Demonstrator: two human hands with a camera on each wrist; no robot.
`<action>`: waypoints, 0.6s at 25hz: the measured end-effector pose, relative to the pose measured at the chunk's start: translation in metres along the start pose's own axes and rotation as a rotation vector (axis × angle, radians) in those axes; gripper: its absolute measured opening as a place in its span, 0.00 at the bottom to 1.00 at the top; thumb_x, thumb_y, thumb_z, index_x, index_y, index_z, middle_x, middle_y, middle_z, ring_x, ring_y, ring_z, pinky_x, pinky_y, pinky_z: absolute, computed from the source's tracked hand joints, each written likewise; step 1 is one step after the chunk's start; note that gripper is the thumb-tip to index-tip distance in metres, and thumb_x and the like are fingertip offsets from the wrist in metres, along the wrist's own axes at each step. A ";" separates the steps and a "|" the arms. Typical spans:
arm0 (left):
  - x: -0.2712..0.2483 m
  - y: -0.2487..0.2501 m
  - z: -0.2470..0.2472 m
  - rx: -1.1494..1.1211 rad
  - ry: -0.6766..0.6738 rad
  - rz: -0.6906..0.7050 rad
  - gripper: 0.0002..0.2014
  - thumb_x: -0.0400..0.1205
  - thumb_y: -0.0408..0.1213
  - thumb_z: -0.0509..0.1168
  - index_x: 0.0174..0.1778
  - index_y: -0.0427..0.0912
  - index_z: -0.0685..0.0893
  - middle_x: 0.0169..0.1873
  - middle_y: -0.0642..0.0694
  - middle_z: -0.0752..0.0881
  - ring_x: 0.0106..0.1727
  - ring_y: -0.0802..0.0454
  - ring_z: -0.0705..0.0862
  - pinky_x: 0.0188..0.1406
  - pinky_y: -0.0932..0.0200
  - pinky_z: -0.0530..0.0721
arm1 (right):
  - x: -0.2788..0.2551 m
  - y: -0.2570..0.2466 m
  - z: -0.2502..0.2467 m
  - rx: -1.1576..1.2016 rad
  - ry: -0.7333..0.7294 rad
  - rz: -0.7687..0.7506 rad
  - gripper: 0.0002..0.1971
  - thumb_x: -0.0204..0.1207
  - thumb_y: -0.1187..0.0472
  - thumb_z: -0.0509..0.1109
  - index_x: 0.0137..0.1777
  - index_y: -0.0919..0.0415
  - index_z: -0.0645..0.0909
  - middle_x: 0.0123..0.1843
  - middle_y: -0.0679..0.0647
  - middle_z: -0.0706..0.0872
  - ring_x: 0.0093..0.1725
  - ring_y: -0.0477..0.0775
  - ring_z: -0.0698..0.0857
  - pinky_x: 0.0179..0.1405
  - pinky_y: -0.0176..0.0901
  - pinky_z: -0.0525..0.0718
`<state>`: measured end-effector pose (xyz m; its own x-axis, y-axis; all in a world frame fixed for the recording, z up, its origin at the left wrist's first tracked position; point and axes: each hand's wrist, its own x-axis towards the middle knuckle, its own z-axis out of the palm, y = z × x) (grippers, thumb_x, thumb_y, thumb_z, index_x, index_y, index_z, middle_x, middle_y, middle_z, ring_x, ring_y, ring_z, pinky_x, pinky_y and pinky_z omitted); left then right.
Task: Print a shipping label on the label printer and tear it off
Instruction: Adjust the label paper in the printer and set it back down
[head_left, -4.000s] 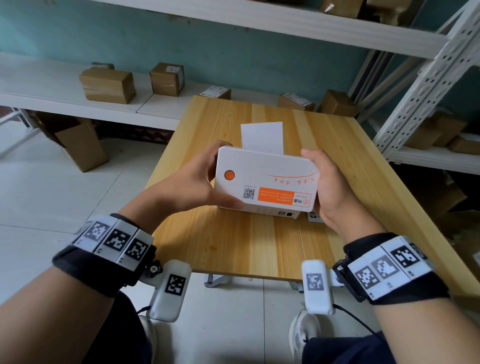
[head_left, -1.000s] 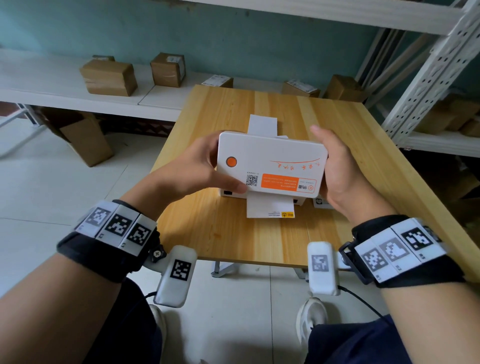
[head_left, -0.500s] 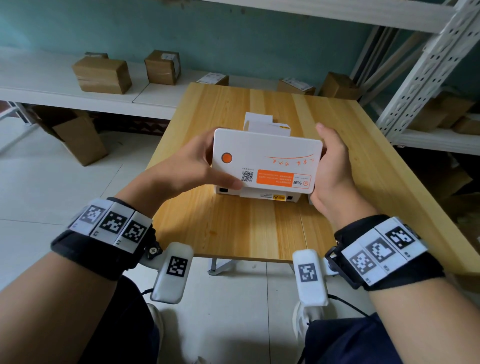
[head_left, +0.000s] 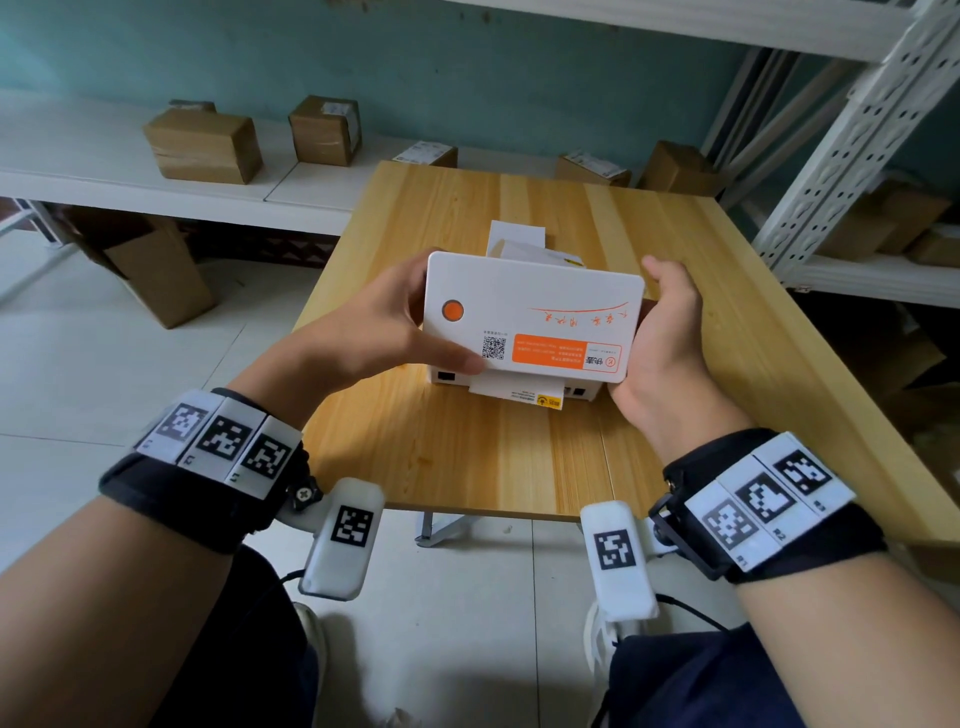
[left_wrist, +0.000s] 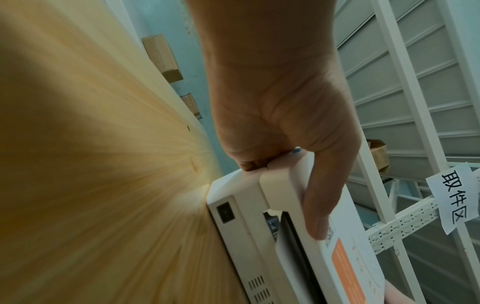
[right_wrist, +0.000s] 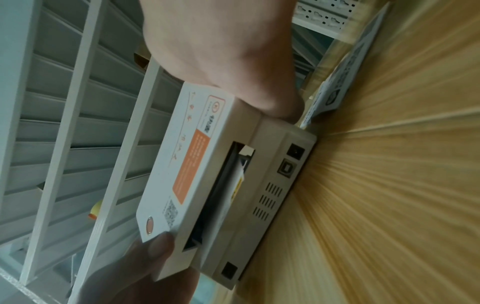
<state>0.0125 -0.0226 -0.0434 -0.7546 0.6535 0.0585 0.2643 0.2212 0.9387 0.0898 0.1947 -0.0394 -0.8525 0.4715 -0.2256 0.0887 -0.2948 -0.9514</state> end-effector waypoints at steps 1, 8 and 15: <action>0.000 0.000 0.000 0.004 0.003 -0.003 0.33 0.70 0.22 0.81 0.69 0.32 0.74 0.59 0.42 0.91 0.60 0.50 0.91 0.52 0.56 0.93 | 0.001 0.000 0.000 -0.005 -0.007 -0.003 0.28 0.84 0.37 0.53 0.43 0.60 0.84 0.37 0.58 0.92 0.41 0.61 0.94 0.44 0.47 0.84; 0.000 0.000 0.001 -0.009 0.002 -0.005 0.35 0.70 0.22 0.80 0.70 0.34 0.73 0.59 0.43 0.90 0.61 0.50 0.91 0.52 0.55 0.93 | 0.009 0.002 -0.001 -0.068 -0.023 -0.007 0.32 0.82 0.33 0.53 0.57 0.60 0.86 0.49 0.61 0.94 0.50 0.64 0.94 0.65 0.57 0.84; 0.001 -0.010 0.007 0.025 0.010 0.114 0.59 0.65 0.22 0.84 0.82 0.58 0.55 0.66 0.48 0.81 0.64 0.55 0.86 0.52 0.61 0.90 | 0.010 0.002 -0.002 -0.038 -0.016 -0.019 0.35 0.83 0.34 0.53 0.69 0.64 0.83 0.60 0.67 0.91 0.53 0.65 0.94 0.69 0.57 0.81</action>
<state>0.0129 -0.0193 -0.0552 -0.7251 0.6679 0.1677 0.3632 0.1640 0.9171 0.0823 0.2001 -0.0436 -0.8622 0.4636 -0.2042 0.0917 -0.2536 -0.9630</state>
